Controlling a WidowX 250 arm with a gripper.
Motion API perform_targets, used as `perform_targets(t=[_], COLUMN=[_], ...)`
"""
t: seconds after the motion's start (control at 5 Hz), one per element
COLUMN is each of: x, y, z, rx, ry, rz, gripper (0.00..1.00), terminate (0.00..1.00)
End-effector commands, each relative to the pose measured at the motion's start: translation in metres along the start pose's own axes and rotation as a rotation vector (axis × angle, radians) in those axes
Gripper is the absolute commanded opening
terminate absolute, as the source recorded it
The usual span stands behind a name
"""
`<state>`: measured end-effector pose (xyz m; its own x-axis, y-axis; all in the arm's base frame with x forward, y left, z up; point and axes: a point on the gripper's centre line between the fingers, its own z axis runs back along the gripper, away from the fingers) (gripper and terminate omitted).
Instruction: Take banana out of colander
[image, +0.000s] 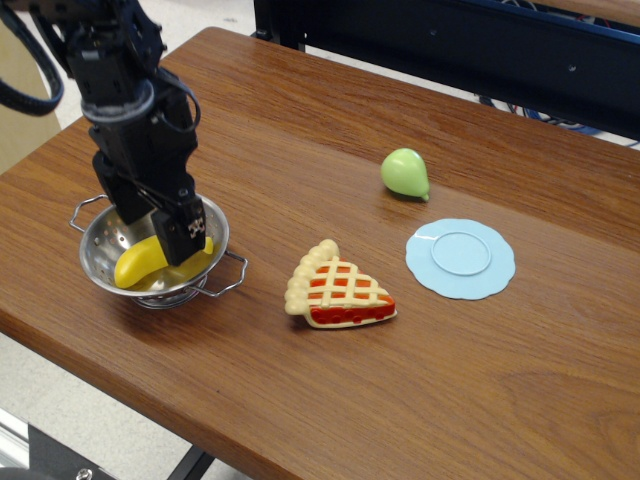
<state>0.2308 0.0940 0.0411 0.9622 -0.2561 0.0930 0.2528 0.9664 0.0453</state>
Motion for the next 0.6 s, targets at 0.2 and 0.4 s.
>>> perform_targets(t=[0.2,0.4], x=[-0.0101,-0.0085], y=[0.0121,0.0169], z=[-0.0181,-0.0119], rx=[0.045,0.036], ry=[-0.008,-0.01], rz=[0.01,0.027], gripper=[0.0,0.0], terminate=[0.0,0.0])
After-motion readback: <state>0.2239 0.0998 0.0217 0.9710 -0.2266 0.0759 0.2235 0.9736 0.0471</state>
